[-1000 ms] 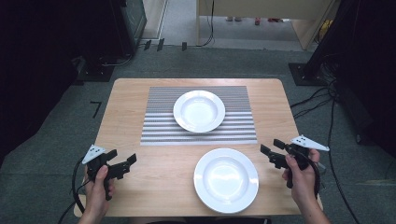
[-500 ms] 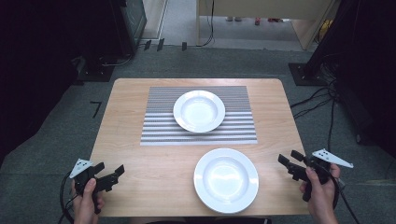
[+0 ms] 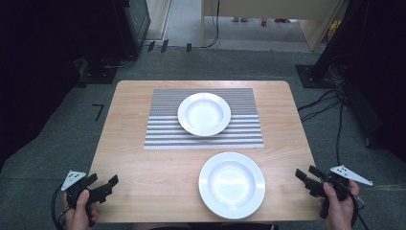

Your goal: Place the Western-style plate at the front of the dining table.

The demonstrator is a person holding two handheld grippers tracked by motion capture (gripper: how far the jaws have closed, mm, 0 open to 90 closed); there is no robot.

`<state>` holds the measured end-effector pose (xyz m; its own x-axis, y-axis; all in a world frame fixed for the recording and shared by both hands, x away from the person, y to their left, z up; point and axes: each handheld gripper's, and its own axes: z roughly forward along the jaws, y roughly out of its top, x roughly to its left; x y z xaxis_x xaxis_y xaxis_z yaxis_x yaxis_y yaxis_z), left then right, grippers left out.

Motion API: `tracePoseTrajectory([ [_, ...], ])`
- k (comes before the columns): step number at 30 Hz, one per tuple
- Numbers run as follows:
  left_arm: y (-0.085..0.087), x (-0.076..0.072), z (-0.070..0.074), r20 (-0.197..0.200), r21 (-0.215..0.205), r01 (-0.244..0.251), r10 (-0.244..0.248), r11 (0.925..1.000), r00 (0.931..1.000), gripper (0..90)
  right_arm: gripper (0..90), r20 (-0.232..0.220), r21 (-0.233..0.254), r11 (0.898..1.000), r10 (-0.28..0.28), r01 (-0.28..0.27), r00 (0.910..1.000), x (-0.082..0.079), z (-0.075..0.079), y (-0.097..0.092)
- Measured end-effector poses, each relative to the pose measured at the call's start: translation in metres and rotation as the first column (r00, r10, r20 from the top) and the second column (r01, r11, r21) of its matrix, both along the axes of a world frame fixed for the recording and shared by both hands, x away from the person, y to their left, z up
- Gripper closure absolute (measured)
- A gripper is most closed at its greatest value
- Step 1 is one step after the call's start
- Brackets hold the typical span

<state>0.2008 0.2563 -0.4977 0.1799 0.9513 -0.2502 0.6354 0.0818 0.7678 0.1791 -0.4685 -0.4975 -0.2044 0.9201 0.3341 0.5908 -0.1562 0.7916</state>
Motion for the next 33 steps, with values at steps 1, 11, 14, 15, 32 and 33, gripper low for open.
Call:
tracePoseTrajectory([
  [1,0.001,0.000,-0.001,-0.002,0.008,-0.003,0.003,1.0000,1.0000,10.9,30.1,-0.005,-0.011,1.000,-0.002,0.002,1.0000,-0.001,-0.002,-0.001],
  [11,0.003,0.001,-0.015,-0.036,0.060,-0.018,0.020,0.9980,0.9992,10.9,28.9,-0.064,-0.074,0.997,-0.002,-0.003,0.9980,0.003,-0.018,-0.001],
  [14,0.000,0.001,-0.016,-0.042,0.083,-0.011,0.015,0.9965,0.9990,10.9,28.8,-0.085,-0.098,0.995,0.007,-0.015,0.9964,0.006,-0.022,0.004],
  [15,-0.001,0.001,-0.016,-0.046,0.092,-0.009,0.013,0.9958,0.9989,10.9,28.8,-0.093,-0.102,0.995,0.007,-0.017,0.9956,0.006,-0.023,0.005],
  [32,-0.019,0.000,-0.022,-0.038,0.261,0.003,0.007,0.9654,0.9992,10.5,24.6,-0.088,-0.291,0.956,0.004,-0.030,0.9962,0.009,-0.027,0.030],
  [33,-0.019,0.000,-0.022,-0.038,0.261,0.003,0.007,0.9654,0.9992,10.6,23.8,-0.088,-0.299,0.954,0.007,-0.033,0.9961,0.009,-0.027,0.031],
])
